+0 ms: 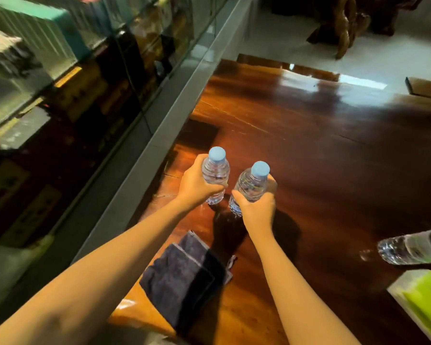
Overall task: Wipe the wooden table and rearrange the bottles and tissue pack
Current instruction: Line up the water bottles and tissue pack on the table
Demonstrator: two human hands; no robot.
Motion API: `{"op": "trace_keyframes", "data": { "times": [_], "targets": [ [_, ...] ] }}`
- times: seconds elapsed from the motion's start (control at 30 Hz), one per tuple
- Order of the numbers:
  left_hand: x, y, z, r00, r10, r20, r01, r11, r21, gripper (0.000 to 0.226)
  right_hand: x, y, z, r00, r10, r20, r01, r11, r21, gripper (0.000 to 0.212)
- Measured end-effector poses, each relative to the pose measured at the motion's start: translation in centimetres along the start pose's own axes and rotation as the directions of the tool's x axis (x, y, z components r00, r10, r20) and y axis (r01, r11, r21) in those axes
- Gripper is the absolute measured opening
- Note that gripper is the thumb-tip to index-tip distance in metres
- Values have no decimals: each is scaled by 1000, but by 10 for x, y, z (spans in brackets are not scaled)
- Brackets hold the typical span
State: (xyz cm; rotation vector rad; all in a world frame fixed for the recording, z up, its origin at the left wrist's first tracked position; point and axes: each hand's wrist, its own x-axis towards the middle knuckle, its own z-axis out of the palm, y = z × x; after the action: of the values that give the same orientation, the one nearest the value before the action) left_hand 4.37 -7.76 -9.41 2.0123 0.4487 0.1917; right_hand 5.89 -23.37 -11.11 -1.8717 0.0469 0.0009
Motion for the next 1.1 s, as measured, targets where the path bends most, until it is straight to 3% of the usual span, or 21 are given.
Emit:
{"op": "trace_keyframes", "data": {
  "times": [0.4,0.67,0.8,1.0,1.03,1.1],
  "targets": [
    [32,-54,-65,998,-61,10,61,998,21,60,-2,-5,84,992,-79,102,75,996,44,74],
    [43,-62,-79,994,-54,95,52,998,26,64,5,-6,104,962,-116,246,126,992,-24,78],
    [45,-66,-81,989,-37,144,32,999,40,69,6,-5,101,953,-90,289,102,994,-27,44],
    [44,-64,-81,982,-38,186,39,999,-2,72,4,-8,96,948,-126,292,129,992,9,40],
    [41,-63,-82,981,-56,184,59,998,-13,75,4,-7,93,943,-100,317,106,994,0,44],
    [30,-63,-82,979,-105,172,108,994,-7,86,3,2,83,926,-32,375,68,994,-83,79]
  ]
}}
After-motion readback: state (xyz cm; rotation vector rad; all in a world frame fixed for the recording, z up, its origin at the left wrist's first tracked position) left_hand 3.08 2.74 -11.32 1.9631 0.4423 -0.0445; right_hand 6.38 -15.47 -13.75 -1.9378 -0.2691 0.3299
